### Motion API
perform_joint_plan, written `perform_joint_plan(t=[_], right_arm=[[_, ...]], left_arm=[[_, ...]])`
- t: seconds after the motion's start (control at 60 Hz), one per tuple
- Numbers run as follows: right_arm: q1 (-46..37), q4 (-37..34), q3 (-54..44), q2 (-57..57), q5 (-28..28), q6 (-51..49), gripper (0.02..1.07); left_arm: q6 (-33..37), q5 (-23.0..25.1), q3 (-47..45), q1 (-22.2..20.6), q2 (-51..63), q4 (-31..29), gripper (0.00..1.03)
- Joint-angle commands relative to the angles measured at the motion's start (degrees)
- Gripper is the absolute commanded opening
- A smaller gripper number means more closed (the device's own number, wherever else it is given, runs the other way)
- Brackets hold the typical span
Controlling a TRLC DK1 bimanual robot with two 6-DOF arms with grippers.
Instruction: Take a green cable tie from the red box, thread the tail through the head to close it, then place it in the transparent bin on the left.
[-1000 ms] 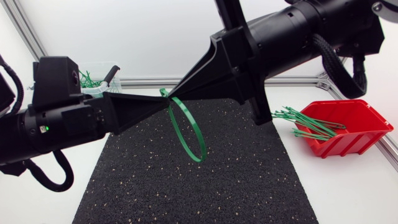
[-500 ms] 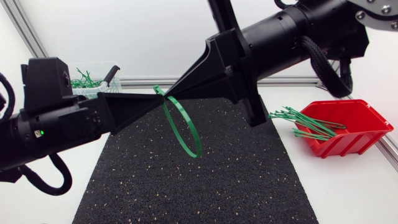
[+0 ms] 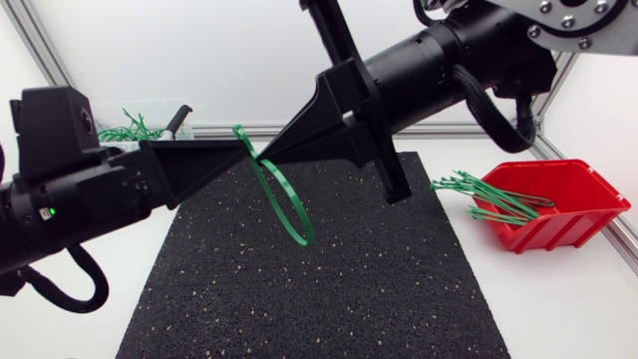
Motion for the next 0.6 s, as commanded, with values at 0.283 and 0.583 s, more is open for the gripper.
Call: perform_joint_plan(t=[0.283,0.583], right_arm=[[0.4,2.0,3.1,-1.1,0.9,2.3,0.08],[0.4,2.9,4.0,-1.7,1.0,3.4,0.08]], left_arm=[[2.1,1.4,-1.7,-2.5,-0.9,0.5,0.04],[2.5,0.7,-1.6,-3.0,-0.9,0.5,0.04]])
